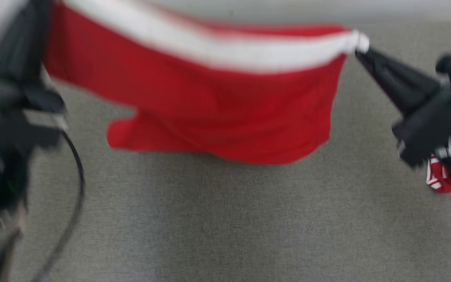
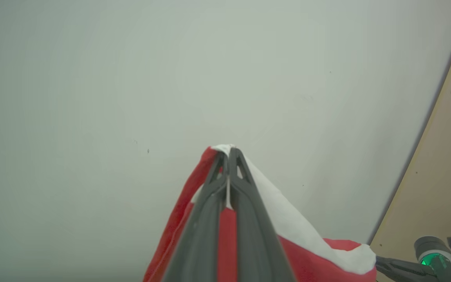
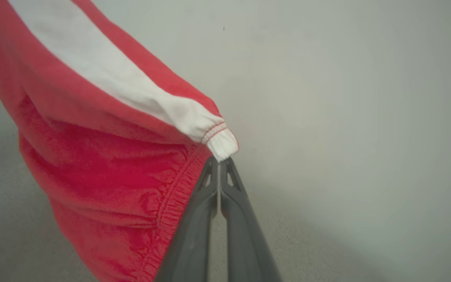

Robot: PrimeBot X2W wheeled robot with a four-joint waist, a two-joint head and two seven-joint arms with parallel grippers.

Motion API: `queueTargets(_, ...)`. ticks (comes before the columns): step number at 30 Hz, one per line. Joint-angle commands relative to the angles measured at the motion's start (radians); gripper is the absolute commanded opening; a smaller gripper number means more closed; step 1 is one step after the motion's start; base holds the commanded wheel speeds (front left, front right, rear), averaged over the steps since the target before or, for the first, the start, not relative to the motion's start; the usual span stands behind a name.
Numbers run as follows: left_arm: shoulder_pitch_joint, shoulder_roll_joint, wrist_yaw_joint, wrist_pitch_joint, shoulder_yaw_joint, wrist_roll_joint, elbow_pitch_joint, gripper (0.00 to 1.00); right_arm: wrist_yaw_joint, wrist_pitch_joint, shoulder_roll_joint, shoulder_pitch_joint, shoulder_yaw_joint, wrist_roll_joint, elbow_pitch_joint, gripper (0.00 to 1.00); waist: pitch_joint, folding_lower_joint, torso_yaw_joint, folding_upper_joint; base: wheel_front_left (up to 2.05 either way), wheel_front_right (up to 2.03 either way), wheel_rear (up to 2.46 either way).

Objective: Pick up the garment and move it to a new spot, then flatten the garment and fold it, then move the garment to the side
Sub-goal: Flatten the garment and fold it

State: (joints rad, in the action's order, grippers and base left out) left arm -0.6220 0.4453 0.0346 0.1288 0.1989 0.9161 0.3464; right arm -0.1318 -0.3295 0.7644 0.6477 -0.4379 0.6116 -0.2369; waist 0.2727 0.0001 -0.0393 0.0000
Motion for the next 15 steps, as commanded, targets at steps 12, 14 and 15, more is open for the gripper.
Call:
queueTargets(12, -0.706, -0.045, -0.115, -0.214, -0.035, -0.121, -0.438, 0.0, 0.002, 0.263, -0.215, 0.695, -0.09, -0.283, 0.639, 0.0, 0.318, -0.0001, -0.117, 0.0, 0.0, 0.0, 0.0)
queueTargets(14, -0.75, -0.054, -0.13, -0.262, -0.036, -0.124, -0.446, 0.0, 0.002, 0.318, -0.233, 0.732, -0.075, -0.34, 0.685, 0.0, 0.322, -0.0001, -0.116, 0.0, 0.0, 0.0, 0.0)
queueTargets(15, -0.762, -0.058, -0.137, -0.283, -0.036, -0.121, -0.445, 0.0, 0.002, 0.34, -0.237, 0.74, -0.072, -0.364, 0.706, 0.0, 0.326, -0.0001, -0.112, 0.0, 0.0, 0.0, 0.0)
